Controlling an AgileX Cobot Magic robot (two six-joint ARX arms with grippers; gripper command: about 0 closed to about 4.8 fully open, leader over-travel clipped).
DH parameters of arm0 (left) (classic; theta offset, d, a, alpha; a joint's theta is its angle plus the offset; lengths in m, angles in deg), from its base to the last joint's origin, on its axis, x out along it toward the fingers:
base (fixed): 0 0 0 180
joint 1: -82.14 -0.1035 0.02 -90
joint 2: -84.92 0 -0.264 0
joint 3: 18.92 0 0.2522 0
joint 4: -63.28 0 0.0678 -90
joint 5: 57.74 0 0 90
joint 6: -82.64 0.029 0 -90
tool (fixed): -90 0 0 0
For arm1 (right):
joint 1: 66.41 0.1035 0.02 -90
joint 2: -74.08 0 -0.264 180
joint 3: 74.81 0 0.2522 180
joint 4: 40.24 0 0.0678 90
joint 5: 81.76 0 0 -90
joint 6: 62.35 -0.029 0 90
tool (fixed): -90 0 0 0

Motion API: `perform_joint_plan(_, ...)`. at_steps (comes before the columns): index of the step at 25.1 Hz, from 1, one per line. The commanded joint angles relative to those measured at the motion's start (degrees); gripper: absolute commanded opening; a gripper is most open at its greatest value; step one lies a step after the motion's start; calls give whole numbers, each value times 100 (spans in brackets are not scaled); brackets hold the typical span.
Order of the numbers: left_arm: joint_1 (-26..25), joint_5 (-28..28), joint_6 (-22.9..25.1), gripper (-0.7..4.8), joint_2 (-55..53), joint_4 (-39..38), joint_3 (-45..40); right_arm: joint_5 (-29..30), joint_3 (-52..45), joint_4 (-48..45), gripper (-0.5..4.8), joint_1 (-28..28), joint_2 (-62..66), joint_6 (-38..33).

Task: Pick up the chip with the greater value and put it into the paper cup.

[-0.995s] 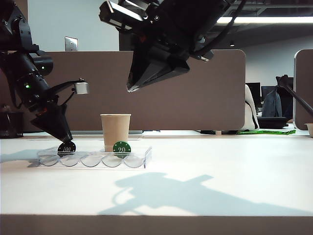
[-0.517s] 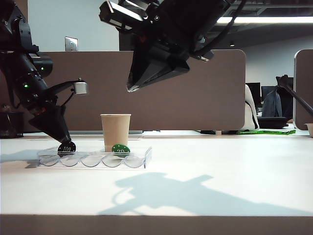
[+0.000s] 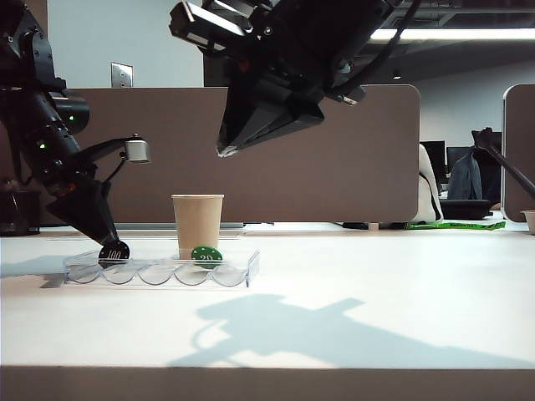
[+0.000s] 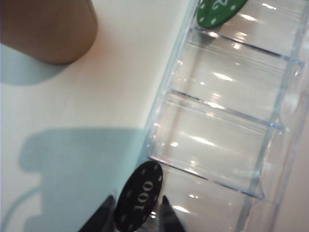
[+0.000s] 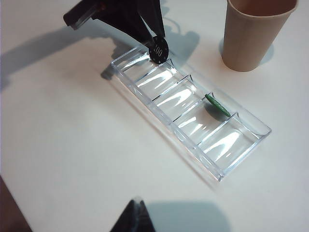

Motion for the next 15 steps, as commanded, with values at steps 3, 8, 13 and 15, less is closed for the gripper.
perform_joint_plan(3,7,-70,-20,118,28,-22,11,0,15,-90,-6,13,-7,-22)
perform_joint_plan(8,7,-70,-20,109,28,-22,11,0,15,-90,-6,13,-7,-22)
perform_joint_plan(13,7,-70,-76,64,28,-17,11,0,15,-87,-6,13,-7,-22)
perform_joint_plan(15,7,-70,-103,61,28,-17,11,0,15,-87,-6,13,-7,-22)
